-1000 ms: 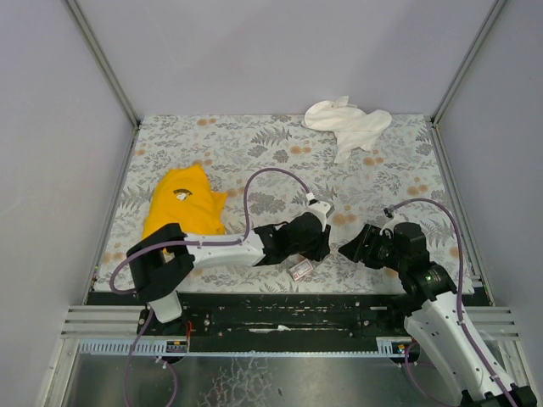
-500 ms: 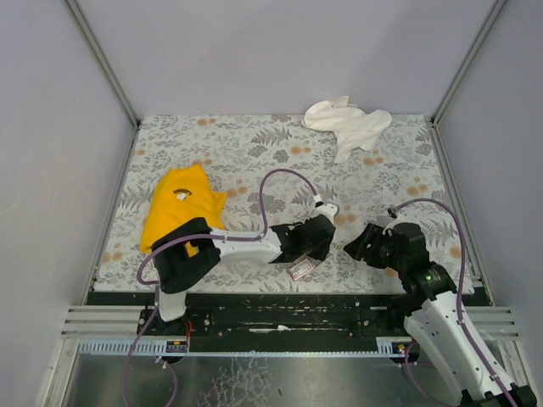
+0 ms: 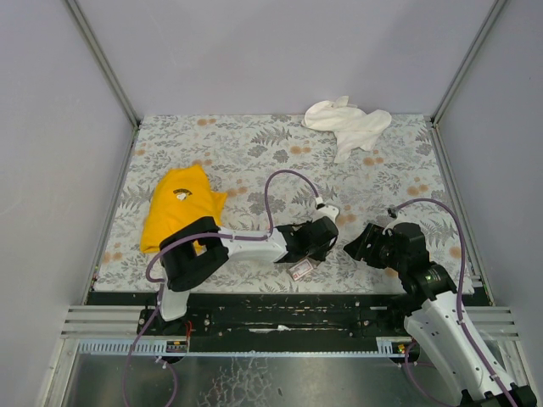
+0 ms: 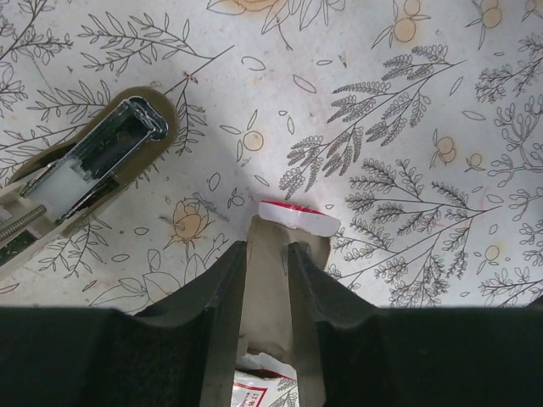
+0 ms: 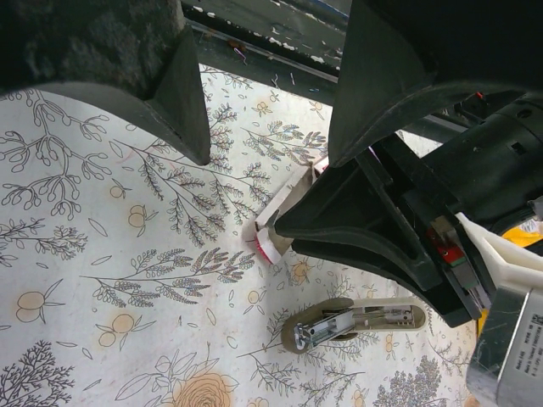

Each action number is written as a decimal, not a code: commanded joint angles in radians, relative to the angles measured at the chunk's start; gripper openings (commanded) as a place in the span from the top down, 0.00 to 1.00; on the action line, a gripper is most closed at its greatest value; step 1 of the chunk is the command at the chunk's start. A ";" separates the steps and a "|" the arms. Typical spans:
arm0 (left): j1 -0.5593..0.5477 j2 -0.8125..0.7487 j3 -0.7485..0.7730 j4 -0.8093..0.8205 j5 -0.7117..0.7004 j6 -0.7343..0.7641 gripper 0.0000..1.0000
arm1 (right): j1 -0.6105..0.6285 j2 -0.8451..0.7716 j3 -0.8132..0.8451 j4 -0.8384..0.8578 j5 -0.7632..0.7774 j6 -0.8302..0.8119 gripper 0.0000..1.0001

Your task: Load the staples into the stapler

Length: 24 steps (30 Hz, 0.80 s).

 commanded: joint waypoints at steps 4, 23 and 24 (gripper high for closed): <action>-0.012 0.008 0.027 -0.017 -0.032 -0.016 0.75 | -0.003 0.001 0.022 0.015 0.027 -0.021 0.36; -0.057 -0.012 -0.003 -0.001 -0.035 -0.004 0.88 | -0.002 -0.021 0.015 0.008 0.035 -0.009 0.36; -0.058 -0.019 -0.005 -0.001 -0.041 -0.002 0.87 | -0.003 -0.020 0.015 0.008 0.036 -0.008 0.36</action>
